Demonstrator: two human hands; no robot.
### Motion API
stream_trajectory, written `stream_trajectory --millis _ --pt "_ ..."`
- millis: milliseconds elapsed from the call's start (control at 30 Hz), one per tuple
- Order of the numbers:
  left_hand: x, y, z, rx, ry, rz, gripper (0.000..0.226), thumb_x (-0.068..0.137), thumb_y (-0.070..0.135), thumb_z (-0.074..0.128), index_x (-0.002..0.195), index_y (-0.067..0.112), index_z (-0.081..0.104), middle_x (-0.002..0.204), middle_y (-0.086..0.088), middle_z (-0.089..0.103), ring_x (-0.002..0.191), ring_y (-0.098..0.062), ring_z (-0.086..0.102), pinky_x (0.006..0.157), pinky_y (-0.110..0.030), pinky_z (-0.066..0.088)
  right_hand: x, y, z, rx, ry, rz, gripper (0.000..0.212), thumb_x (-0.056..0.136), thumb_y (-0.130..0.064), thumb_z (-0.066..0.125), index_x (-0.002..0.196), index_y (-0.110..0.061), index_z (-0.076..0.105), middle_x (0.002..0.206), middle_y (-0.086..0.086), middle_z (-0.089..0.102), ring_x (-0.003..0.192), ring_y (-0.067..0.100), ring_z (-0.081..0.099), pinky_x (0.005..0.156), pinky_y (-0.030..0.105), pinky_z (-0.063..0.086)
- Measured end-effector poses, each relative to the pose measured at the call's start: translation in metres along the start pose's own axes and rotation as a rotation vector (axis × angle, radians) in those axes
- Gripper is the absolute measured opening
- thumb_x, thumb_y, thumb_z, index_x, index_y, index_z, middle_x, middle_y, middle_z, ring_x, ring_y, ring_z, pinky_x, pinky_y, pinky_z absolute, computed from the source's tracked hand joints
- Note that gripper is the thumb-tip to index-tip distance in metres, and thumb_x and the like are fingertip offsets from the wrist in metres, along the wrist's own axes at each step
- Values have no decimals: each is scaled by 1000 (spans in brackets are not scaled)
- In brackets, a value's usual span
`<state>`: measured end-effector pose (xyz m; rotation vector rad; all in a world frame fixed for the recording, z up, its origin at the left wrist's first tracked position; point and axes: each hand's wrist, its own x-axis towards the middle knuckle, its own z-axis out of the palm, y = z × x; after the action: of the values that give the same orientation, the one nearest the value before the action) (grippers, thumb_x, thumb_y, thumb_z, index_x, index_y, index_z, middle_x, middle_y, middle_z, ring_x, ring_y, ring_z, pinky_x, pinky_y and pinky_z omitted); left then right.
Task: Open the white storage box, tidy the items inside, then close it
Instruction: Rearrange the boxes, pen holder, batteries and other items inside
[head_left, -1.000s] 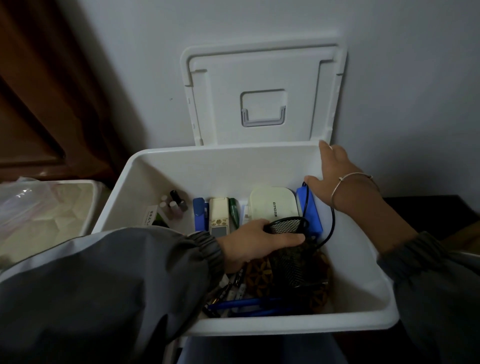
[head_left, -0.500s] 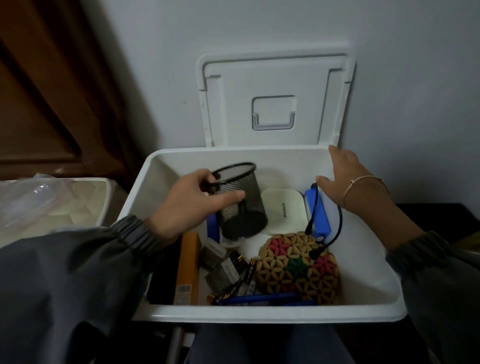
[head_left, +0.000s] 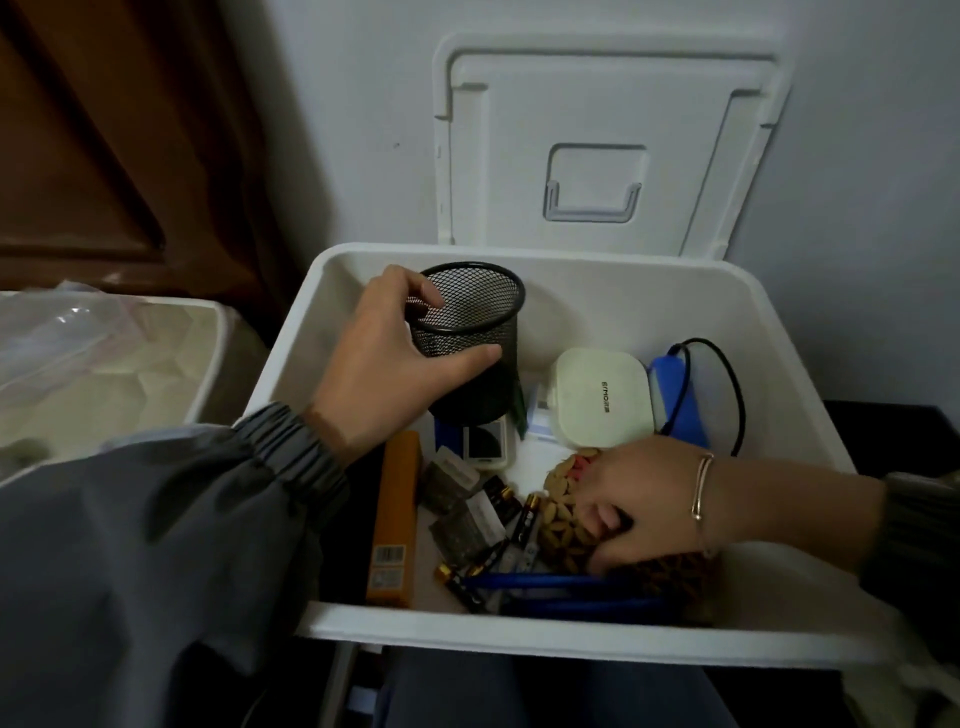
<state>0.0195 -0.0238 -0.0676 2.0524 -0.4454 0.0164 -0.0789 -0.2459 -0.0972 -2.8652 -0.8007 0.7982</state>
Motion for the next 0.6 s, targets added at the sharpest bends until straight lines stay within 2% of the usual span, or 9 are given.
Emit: stream_trajectory --millis 133,333,500,600 --pt "1 1 0 -32 -10 -20 65 55 54 78 105 25 47 114 0 56 102 -21 60 87 -46 52 3 -6 8 -113 -186 -54 38 77 -58 58 80 -21 54 86 -2 62 79 17 56 70 34 51" --pt "1 2 0 -45 -13 -11 69 63 42 83 118 24 45 118 7 52 107 -10 55 93 -38 51 7 -5 7 -147 -262 -80 28 84 -45 56 94 -19 59 97 3 62 88 21 57 73 33 50" --pt "4 0 0 -26 -3 -9 74 59 47 82 120 28 43 118 9 52 108 -9 55 95 -38 50 6 -6 4 -125 -246 -107 20 84 -34 55 96 -19 61 86 0 57 78 17 49 66 30 44" --pt "5 -2 1 -42 0 -12 79 53 55 77 120 31 41 118 12 52 109 -5 55 96 -36 50 7 -5 3 -110 -274 -100 24 84 -38 56 99 -19 61 71 -7 48 82 19 54 65 27 43"
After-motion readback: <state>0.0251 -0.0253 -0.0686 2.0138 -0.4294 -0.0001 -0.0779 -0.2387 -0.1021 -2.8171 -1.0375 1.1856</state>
